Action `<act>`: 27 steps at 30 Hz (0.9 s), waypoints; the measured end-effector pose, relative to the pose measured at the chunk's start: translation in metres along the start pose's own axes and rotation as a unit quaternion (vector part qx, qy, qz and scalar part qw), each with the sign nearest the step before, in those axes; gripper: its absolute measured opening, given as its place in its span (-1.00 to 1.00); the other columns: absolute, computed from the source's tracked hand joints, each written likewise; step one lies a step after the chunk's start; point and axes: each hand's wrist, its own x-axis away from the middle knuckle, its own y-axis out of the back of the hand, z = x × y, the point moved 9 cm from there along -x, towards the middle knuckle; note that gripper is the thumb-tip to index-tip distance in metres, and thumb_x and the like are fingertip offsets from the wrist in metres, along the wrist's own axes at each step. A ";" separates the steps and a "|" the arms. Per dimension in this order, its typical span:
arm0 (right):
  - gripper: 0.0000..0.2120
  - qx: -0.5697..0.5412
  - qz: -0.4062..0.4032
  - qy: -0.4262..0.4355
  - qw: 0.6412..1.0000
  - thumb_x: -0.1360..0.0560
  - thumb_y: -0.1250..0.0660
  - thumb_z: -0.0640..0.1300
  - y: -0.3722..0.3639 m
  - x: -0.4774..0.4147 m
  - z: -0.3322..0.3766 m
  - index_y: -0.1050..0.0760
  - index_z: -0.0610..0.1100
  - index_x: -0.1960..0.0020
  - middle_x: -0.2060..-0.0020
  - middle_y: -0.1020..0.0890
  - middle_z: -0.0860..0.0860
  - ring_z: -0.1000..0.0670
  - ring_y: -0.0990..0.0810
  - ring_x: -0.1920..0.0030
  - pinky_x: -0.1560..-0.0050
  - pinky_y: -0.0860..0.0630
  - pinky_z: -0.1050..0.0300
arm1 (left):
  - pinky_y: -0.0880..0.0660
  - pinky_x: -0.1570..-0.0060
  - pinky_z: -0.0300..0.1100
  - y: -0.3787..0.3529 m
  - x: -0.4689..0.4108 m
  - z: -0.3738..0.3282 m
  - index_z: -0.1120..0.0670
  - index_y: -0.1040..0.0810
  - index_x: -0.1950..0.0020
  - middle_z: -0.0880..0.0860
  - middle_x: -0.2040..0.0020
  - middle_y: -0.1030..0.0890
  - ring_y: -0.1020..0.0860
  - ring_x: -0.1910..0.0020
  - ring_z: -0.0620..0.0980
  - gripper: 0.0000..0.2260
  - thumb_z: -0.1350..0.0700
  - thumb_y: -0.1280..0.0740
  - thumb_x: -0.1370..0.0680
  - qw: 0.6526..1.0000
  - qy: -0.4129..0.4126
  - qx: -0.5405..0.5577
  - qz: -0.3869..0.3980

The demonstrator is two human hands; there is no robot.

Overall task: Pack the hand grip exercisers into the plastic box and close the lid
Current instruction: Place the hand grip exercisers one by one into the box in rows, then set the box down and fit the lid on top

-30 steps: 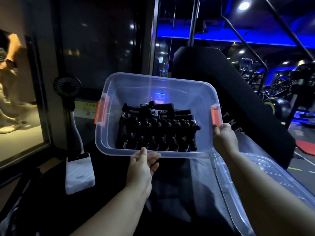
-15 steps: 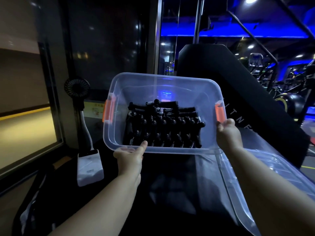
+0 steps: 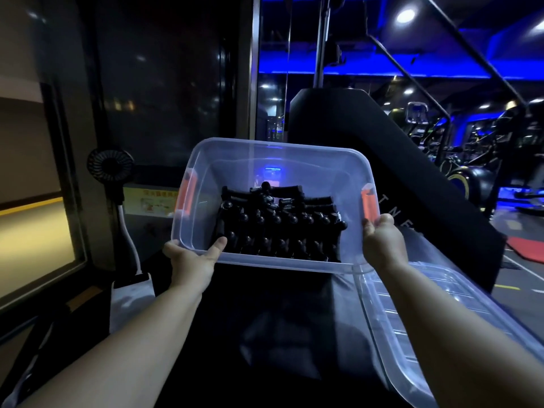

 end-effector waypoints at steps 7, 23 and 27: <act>-0.76 0.005 -0.016 -0.021 1.000 -0.60 -0.15 0.03 0.009 -0.013 -0.010 -0.30 -0.15 0.06 0.25 -0.46 -0.08 -0.14 -0.41 0.24 0.20 -0.30 0.05 | -0.34 0.05 -0.10 -0.021 -0.032 -0.011 0.10 -0.21 -0.12 0.09 -0.08 -0.38 -0.42 0.04 0.04 -0.35 -0.19 -0.52 -0.32 0.995 -0.019 -0.078 0.051; -0.49 0.219 0.002 -0.028 0.975 -0.58 0.09 0.26 0.007 -0.057 0.001 -0.39 -0.12 -0.12 0.02 -0.52 -0.19 -0.23 -0.49 0.00 0.06 -0.36 -0.04 | -0.36 0.15 -0.02 -0.038 -0.135 -0.092 0.11 -0.42 -0.03 0.12 0.10 -0.46 -0.43 0.15 0.16 -0.52 -0.28 0.00 -0.59 0.910 -0.159 -0.384 -0.022; -0.22 0.226 0.019 -0.015 0.974 -0.49 0.05 0.42 -0.001 -0.090 0.023 -0.41 -0.24 -0.26 -0.19 -0.48 -0.27 -0.28 -0.46 -0.19 -0.12 -0.37 -0.08 | -0.37 0.16 -0.06 -0.043 -0.150 -0.090 0.09 -0.46 -0.04 0.14 0.05 -0.52 -0.44 0.15 0.15 -0.54 -0.28 -0.06 -0.57 0.914 -0.167 -0.369 -0.006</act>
